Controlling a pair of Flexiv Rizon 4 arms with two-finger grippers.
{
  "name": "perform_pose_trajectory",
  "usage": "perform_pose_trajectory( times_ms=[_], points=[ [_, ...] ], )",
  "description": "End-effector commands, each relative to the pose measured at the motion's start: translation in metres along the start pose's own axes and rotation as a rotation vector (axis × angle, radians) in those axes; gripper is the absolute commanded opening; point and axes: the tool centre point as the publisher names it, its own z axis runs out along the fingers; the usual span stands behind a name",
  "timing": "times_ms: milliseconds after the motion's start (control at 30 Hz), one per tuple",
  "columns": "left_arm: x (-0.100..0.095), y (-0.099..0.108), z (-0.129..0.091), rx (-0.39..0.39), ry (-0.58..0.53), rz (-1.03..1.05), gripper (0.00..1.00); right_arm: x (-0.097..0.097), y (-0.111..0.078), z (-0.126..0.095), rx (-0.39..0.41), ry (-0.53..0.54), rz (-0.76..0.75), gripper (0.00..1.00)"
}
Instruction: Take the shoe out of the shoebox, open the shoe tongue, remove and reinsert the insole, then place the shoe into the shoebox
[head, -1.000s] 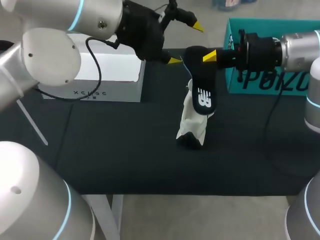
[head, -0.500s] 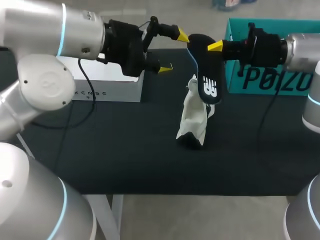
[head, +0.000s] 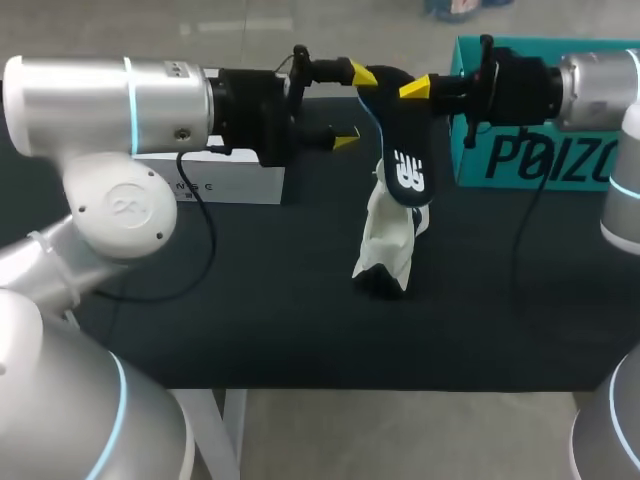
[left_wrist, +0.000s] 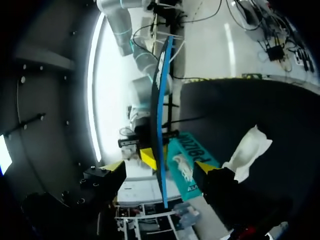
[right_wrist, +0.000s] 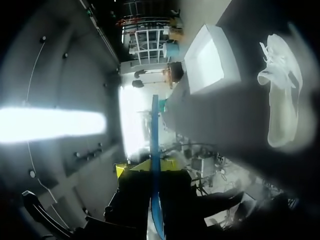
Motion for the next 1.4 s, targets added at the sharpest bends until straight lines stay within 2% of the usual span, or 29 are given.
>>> perform_pose_trajectory(
  times_ms=[33,67,100,167,233,267,867,900,933,1167,1300,1400],
  points=[
    [0.000,0.004,0.013,0.018,-0.011,-0.003,0.90,-0.006,-0.001,0.002,0.003,0.002,0.016,0.00],
    [0.001,0.004,0.015,0.026,-0.012,-0.013,0.87,-0.007,-0.002,0.002,0.001,0.005,0.020,0.00],
    [0.001,0.003,0.016,0.028,-0.014,-0.011,0.75,-0.009,-0.003,0.003,-0.001,0.008,0.025,0.00],
    [0.000,0.003,0.020,0.037,-0.027,-0.021,0.47,-0.012,-0.003,0.004,-0.008,0.010,0.032,0.00],
    [-0.001,0.002,0.022,0.041,-0.034,-0.021,0.09,-0.014,-0.003,0.005,-0.017,0.020,0.041,0.00],
    [-0.002,0.002,0.023,0.043,-0.036,-0.021,0.00,-0.015,-0.003,0.005,-0.021,0.021,0.042,0.00],
    [0.009,0.005,0.034,0.050,-0.015,-0.046,0.00,-0.011,-0.004,0.004,-0.029,-0.006,0.029,0.00],
    [0.010,0.004,0.034,0.053,-0.017,-0.053,0.00,-0.011,-0.003,0.004,-0.038,-0.025,0.027,0.14],
    [0.011,0.004,0.033,0.054,-0.018,-0.067,0.00,-0.013,-0.002,0.002,-0.042,-0.034,0.031,1.00],
    [0.020,-0.001,0.024,0.066,0.022,-0.112,0.00,-0.044,0.015,-0.039,-0.117,-0.230,0.025,1.00],
    [0.026,-0.005,0.018,0.075,0.055,-0.124,0.00,-0.058,0.023,-0.062,-0.204,-0.452,0.111,1.00],
    [0.027,-0.008,0.014,0.071,0.070,-0.155,0.00,-0.058,0.023,-0.062,-0.204,-0.452,0.111,1.00]
  ],
)
